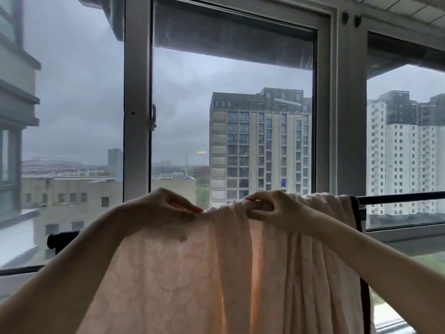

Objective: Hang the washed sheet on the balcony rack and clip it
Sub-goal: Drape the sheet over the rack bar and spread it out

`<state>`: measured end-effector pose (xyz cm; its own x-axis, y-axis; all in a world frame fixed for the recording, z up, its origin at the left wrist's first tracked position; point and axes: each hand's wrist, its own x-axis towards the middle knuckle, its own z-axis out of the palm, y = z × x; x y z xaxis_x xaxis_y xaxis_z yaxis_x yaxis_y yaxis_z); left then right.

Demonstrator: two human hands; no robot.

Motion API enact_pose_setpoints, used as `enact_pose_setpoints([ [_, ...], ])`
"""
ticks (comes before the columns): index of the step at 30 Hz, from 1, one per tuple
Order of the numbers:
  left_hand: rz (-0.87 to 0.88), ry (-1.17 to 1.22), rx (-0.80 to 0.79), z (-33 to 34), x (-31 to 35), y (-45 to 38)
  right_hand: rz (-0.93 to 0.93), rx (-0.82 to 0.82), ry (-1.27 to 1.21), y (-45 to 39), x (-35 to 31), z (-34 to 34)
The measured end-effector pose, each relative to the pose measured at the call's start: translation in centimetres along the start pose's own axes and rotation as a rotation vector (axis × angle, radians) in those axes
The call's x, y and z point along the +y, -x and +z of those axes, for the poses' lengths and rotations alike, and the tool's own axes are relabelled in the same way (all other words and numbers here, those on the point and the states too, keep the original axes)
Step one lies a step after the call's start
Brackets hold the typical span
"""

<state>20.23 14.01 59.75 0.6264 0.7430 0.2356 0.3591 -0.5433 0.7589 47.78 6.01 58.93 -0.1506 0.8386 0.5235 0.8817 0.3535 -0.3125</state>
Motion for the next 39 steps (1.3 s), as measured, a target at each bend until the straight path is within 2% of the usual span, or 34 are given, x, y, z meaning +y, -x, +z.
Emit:
enact_pose_setpoints([
  [6,-0.104,-0.195,0.047,0.6,0.2,0.0,0.086,0.077,-0.209,-0.6,-0.1,0.3],
  [9,-0.107,-0.199,0.034,0.8,0.4,0.1,0.151,0.14,-0.286,-1.2,-0.5,0.9],
  [13,-0.103,-0.165,0.026,1.0,0.6,0.6,0.247,0.111,-0.321,-2.0,-1.2,0.7],
  [21,-0.111,-0.125,0.03,1.1,1.3,1.8,0.167,0.281,0.057,-2.3,-2.4,1.1],
  [25,-0.115,-0.122,0.021,1.2,1.5,2.2,0.336,0.435,0.236,-1.3,0.7,-2.1],
  [28,-0.112,-0.099,0.019,1.4,1.7,2.0,0.467,0.428,0.301,-0.1,2.6,-3.4],
  [30,-0.104,-0.071,0.016,1.6,1.7,1.8,0.424,0.416,0.302,0.1,2.7,-3.4],
  [34,-0.079,-0.008,0.028,1.6,1.5,1.5,0.147,0.359,0.24,0.5,1.8,-2.6],
  [39,-0.054,-0.097,0.079,1.0,1.2,1.7,-0.084,0.34,0.087,1.0,0.1,-1.0],
])
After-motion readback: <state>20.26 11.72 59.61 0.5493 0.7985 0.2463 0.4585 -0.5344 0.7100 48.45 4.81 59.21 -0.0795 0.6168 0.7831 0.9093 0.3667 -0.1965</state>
